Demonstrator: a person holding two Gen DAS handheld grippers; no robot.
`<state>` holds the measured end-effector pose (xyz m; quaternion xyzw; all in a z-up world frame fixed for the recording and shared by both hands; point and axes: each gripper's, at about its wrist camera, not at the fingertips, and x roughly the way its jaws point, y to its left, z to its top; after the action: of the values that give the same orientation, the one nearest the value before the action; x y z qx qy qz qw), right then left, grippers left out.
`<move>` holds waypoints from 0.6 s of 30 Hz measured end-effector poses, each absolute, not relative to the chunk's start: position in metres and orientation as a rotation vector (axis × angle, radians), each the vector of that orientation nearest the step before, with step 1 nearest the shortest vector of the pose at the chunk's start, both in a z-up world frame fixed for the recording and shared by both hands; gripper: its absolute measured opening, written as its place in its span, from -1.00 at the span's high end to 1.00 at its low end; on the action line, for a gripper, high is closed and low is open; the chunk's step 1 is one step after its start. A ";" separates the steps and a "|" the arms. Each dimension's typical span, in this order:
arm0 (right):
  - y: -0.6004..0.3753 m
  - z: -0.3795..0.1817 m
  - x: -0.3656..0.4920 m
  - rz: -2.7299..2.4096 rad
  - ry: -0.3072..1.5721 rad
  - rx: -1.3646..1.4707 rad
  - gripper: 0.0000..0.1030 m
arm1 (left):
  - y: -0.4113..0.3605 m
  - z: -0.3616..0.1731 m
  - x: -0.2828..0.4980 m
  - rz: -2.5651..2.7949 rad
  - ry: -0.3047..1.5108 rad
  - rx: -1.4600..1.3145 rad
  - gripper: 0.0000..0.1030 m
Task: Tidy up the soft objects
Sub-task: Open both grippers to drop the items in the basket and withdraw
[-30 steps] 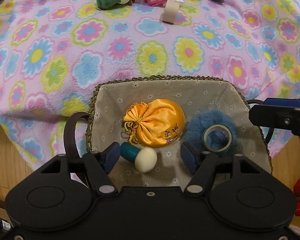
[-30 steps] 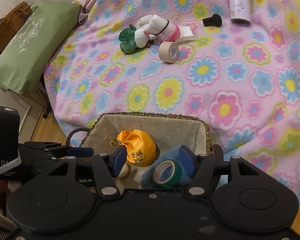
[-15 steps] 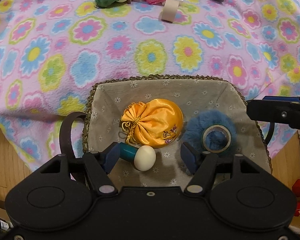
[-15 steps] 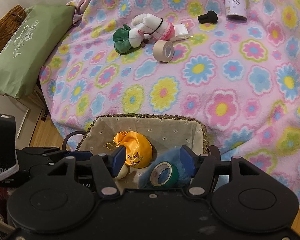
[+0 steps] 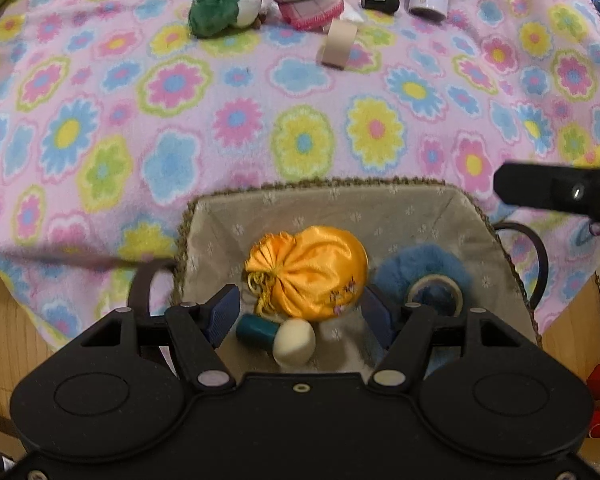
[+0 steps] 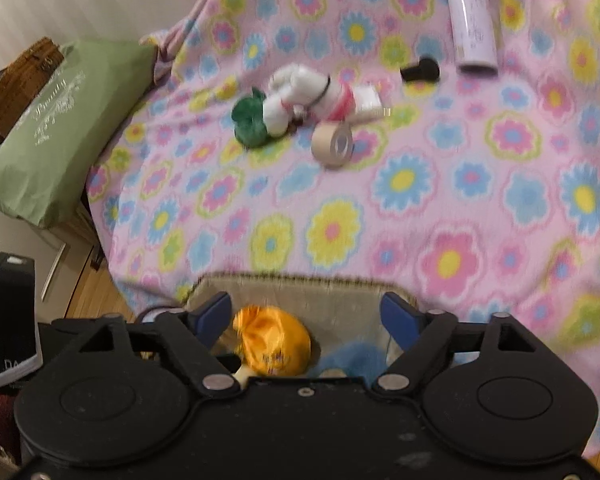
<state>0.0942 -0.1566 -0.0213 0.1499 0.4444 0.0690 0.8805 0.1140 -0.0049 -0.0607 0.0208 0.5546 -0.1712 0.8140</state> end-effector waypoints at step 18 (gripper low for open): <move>-0.178 -0.007 0.157 -0.033 0.589 0.115 -1.00 | 0.002 -0.033 0.194 -0.240 0.846 0.082 -0.33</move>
<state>0.1570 -0.1778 -0.0075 0.0565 0.2899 -0.0165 0.9552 0.1936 0.0022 -0.0334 0.0399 0.4093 -0.1162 0.9041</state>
